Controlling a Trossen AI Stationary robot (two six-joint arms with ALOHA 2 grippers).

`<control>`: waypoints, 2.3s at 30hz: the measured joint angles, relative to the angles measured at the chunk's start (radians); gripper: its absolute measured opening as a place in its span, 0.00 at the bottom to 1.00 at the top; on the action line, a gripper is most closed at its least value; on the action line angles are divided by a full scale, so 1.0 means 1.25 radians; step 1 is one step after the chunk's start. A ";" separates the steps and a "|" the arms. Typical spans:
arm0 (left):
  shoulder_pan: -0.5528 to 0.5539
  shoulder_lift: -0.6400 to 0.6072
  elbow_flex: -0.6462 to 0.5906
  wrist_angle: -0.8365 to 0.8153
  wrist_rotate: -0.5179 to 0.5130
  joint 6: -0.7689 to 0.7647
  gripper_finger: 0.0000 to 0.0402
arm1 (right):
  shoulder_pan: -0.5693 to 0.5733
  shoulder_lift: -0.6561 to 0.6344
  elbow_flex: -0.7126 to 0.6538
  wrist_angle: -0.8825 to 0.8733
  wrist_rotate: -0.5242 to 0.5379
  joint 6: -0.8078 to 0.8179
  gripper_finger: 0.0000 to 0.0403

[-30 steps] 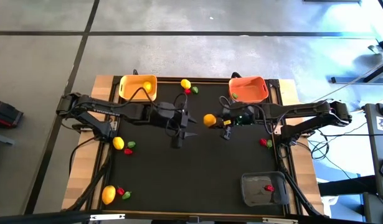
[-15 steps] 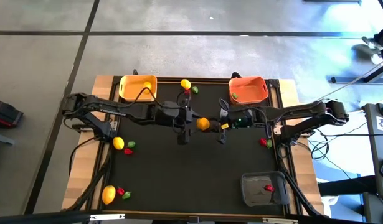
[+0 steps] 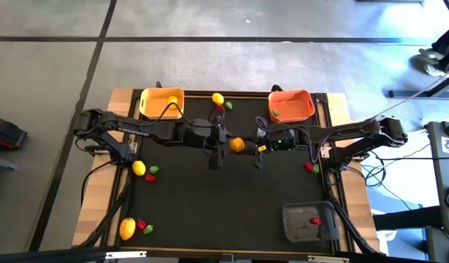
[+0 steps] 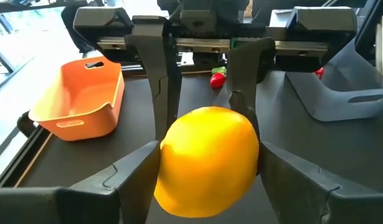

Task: Sort produce into baskets
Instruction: Put the lemon into the yellow bin

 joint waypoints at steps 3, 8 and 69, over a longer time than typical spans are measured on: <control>0.000 0.000 0.000 -0.008 0.002 0.004 0.55 | -0.001 0.007 0.000 0.003 -0.002 0.000 0.33; 0.000 0.001 0.000 -0.015 0.002 0.013 0.46 | -0.001 0.019 0.000 0.010 -0.003 0.003 0.36; 0.424 -0.199 -0.157 -0.582 -0.455 -0.287 0.49 | 0.031 0.197 -0.049 -0.157 0.159 0.166 0.66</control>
